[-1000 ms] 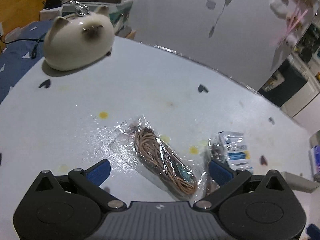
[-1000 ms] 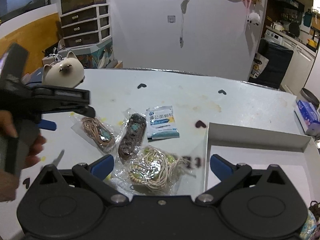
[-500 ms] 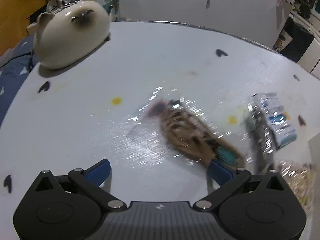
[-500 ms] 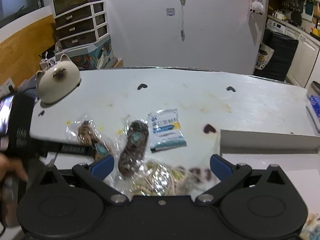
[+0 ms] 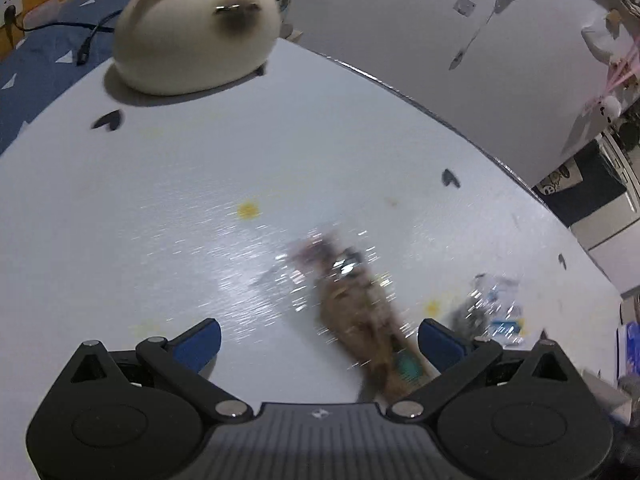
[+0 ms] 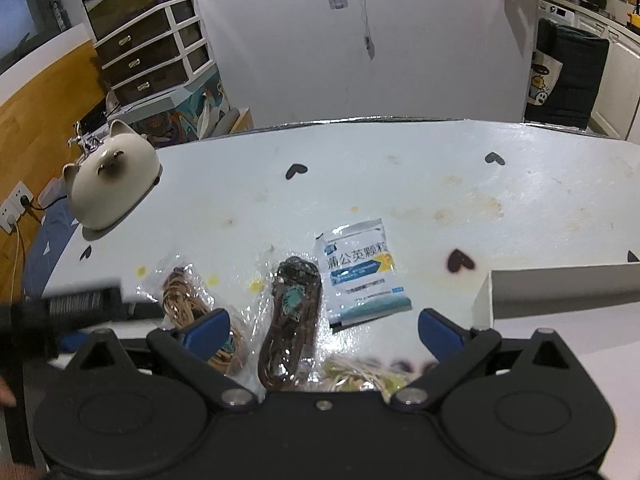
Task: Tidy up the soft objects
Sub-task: 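Grasp the bagged dark strap with the right tool while the left tool grasps the bagged brown cord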
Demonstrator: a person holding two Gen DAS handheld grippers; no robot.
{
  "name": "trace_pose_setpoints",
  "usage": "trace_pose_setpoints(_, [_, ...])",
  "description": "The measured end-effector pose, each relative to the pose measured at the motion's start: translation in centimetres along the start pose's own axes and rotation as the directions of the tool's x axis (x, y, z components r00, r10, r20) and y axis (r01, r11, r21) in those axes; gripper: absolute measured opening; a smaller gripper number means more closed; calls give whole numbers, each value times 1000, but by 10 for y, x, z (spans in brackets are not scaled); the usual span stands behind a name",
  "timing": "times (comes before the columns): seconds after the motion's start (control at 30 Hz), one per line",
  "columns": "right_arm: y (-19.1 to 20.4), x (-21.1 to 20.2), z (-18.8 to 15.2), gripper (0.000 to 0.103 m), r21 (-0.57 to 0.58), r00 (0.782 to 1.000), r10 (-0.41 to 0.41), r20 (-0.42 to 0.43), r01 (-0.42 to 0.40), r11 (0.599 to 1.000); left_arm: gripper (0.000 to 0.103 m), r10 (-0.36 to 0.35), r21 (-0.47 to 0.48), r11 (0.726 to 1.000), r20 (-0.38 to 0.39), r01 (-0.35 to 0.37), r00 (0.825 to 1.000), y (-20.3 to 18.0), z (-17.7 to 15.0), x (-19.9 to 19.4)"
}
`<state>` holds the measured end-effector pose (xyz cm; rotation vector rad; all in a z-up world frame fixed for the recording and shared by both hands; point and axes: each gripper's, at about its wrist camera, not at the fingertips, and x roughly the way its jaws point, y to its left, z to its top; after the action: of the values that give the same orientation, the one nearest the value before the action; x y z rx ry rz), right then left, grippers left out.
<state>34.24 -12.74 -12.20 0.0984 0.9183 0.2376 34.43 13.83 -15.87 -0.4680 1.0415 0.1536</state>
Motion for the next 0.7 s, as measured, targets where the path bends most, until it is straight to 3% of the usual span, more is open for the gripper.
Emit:
trace_pose_setpoints(0.27, [-2,0,-2,99,23,1000,-7,-2,7,1000,103,72,4,997,-14,-72,997,-59,12,35])
trace_pose_setpoints(0.43, [-12,3,2,87,98,1000,24,-7,-23,995,103,178,185,966,19,-179,984,-76,1,53])
trace_pose_setpoints(0.57, [-18,15,7,79,164,998,57,-29,-51,985,103,155,315,937,22,-154,988,-68,-13,47])
trace_pose_setpoints(0.7, [-17,32,11,78,181,995,81,-63,-68,981,103,157,396,906,21,-153,987,-50,-23,37])
